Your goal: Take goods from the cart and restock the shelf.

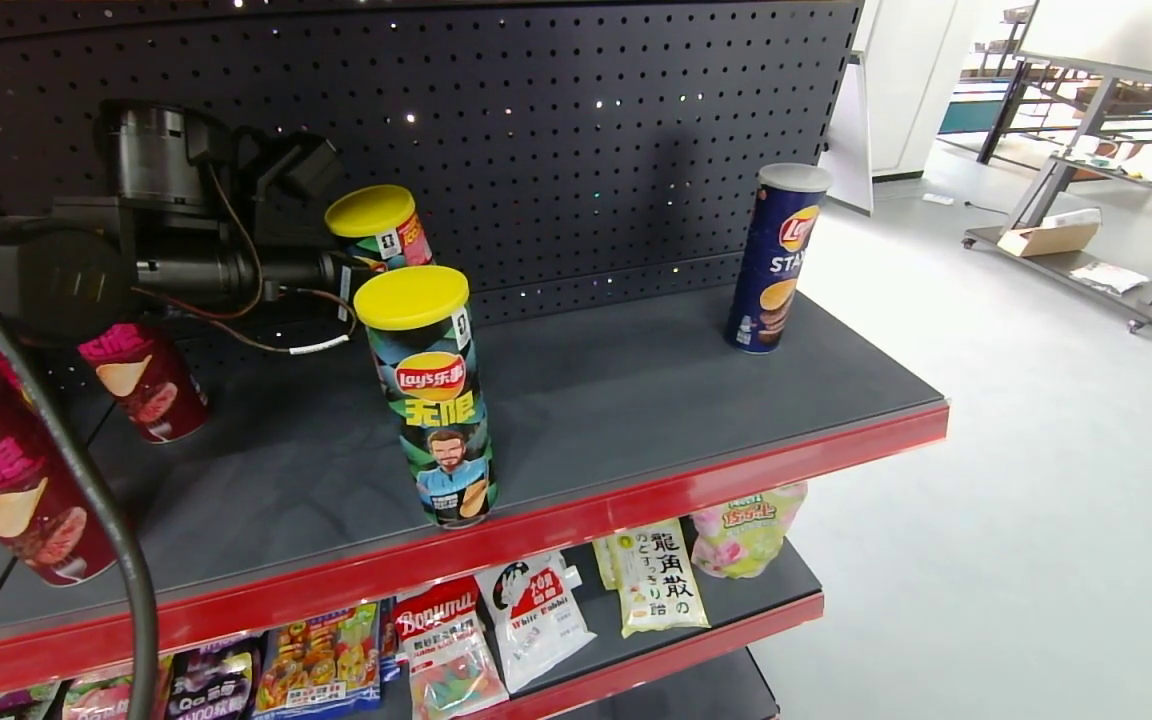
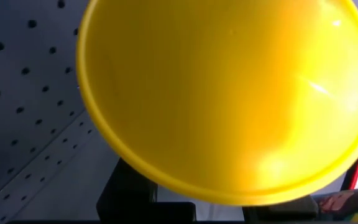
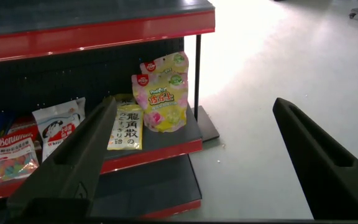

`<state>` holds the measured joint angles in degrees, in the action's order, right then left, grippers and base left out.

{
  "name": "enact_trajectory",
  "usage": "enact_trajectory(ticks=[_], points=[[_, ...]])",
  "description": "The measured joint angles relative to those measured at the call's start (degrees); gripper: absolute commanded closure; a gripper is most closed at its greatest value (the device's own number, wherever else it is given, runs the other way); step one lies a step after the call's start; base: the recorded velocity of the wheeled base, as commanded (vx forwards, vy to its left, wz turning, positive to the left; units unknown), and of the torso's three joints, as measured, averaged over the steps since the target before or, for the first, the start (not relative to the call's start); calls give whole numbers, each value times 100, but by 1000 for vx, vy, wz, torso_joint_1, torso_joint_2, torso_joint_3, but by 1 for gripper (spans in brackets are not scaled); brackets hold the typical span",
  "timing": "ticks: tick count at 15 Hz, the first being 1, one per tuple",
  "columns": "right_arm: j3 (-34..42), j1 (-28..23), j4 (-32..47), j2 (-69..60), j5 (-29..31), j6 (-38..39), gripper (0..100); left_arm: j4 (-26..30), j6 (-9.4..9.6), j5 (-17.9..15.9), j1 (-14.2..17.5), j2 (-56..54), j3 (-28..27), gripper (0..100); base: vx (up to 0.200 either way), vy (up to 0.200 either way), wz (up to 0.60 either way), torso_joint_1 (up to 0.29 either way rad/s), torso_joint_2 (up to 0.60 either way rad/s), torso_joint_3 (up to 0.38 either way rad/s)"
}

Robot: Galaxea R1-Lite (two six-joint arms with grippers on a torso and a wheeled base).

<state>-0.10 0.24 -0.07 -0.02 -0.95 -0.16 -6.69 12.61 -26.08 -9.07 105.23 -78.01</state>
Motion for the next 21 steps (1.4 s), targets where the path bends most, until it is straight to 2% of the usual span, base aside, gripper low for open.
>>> enact_trajectory(ticks=[8, 21], points=[[0, 0, 0, 0, 0, 0, 0, 12, 12, -6, -197, 161, -168, 100, 0, 0, 0, 0, 0, 0], [0, 0, 0, 2, 0, 2, 0, 12, 26, 16, -233, 268, -197, 100, 0, 0, 0, 0, 0, 0]])
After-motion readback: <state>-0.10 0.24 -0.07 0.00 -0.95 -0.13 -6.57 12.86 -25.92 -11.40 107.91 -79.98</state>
